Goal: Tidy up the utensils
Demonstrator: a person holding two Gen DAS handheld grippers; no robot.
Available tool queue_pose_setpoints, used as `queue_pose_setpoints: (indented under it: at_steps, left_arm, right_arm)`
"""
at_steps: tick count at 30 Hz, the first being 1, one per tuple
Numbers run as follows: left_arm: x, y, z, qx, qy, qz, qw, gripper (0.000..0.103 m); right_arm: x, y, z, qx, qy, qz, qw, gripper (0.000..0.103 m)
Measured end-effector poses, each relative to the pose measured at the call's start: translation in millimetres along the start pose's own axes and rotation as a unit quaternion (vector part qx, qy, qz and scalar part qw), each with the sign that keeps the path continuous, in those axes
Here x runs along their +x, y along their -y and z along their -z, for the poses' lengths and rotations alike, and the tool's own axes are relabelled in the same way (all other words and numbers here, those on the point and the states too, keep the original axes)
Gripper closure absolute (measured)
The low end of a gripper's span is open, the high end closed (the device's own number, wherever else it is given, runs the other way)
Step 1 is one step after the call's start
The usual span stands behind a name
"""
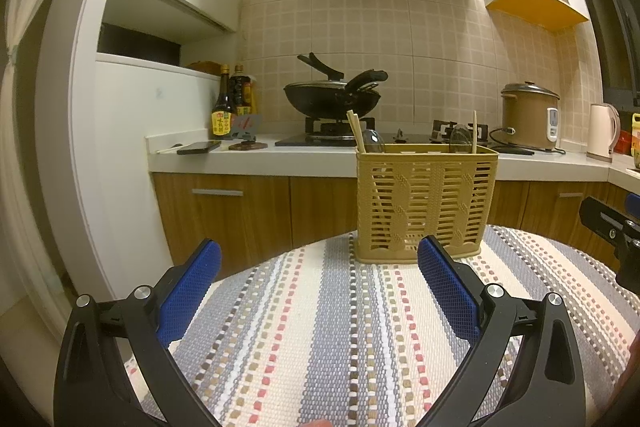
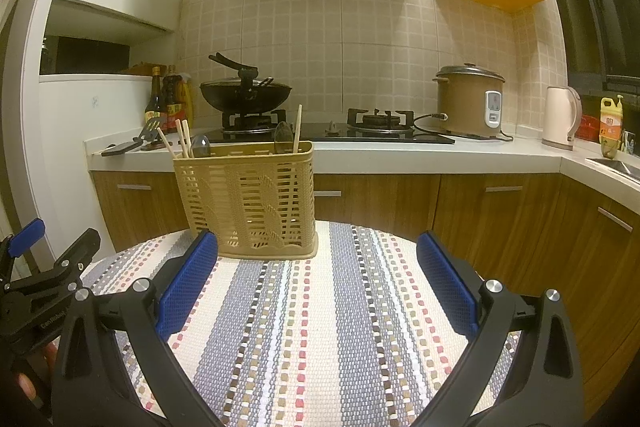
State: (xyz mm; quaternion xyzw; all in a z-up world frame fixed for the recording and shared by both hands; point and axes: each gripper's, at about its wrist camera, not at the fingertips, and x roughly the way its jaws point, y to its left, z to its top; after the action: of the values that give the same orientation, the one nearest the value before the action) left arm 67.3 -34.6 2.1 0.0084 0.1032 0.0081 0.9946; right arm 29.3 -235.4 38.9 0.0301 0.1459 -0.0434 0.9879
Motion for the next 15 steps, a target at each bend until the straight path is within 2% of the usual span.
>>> queue_pose_setpoints:
  at_steps: [15]
  left_arm:
    - [-0.2,0.6,0.3,0.001,-0.001,0.001,1.0,0.008]
  right_arm:
    - [-1.1,-0.6,0.2,-0.001,0.001,-0.001,1.0,0.008]
